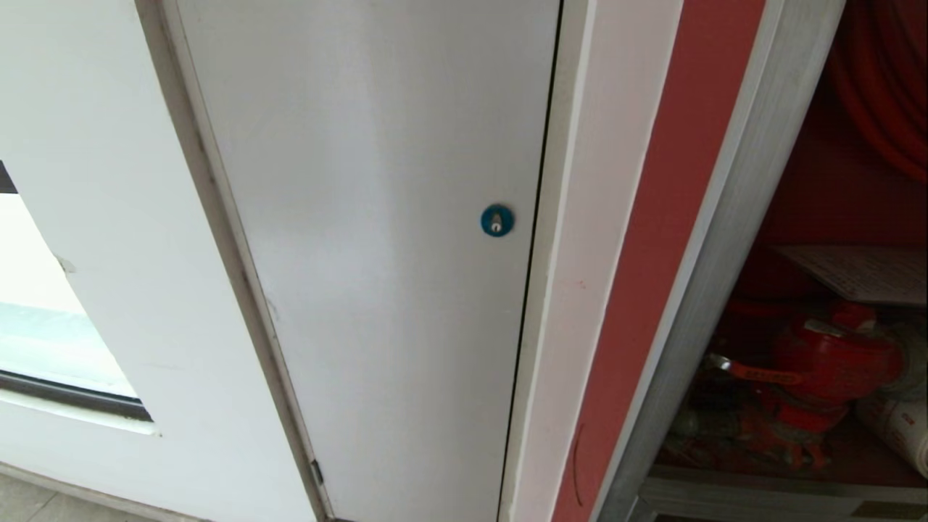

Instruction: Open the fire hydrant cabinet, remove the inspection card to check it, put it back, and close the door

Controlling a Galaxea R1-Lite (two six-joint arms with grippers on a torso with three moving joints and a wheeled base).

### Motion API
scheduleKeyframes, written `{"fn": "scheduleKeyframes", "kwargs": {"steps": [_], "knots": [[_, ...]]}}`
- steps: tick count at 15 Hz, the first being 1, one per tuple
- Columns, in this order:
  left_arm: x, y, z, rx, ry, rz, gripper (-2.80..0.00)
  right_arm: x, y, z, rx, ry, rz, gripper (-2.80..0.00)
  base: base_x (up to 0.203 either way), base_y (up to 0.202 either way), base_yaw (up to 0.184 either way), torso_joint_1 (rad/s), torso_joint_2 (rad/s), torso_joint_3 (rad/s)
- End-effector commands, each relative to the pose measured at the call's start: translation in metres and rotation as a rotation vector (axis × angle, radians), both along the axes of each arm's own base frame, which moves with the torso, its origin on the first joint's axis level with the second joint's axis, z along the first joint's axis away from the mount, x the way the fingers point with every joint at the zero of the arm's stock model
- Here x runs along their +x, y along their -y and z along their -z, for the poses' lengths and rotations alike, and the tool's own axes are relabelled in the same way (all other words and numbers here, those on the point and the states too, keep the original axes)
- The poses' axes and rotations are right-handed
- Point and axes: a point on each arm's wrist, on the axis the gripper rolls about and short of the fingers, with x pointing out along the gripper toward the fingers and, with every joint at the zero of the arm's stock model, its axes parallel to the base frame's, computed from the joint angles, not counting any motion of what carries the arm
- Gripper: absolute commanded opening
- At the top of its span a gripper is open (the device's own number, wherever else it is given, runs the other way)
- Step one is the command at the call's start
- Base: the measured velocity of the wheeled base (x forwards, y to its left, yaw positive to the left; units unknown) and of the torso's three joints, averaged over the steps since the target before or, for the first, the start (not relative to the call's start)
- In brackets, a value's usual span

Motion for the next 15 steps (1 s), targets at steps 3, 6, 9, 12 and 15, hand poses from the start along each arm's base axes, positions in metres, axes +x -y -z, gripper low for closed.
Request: {"fn": "scheduleKeyframes", "kwargs": {"steps": [3,6,9,12,15], "knots": [[0.001,0.000,0.002,0.000,-0.007,0.000,-2.80,0.000,0.000,0.000,-0.002,0.002,-0.001,-2.80,0.000,0.000,0.000,0.000,0.00,0.000],[0.001,0.000,0.002,0.000,-0.007,0.000,-2.80,0.000,0.000,-0.001,-0.008,0.004,0.010,-2.80,0.000,0.000,0.000,0.000,0.00,0.000],[0.001,0.000,0.002,0.000,-0.007,0.000,-2.80,-0.009,0.000,-0.030,-0.007,0.075,-0.008,-2.80,0.000,0.000,0.000,0.000,0.00,0.000],[0.001,0.000,0.002,0.000,-0.007,0.000,-2.80,-0.014,0.000,-0.084,-0.007,0.116,-0.001,-2.80,0.000,0.000,0.000,0.000,0.00,0.000],[0.001,0.000,0.002,0.000,-0.007,0.000,-2.80,0.001,0.001,-0.134,-0.034,0.092,0.052,-2.80,0.000,0.000,0.000,0.000,0.00,0.000]]}}
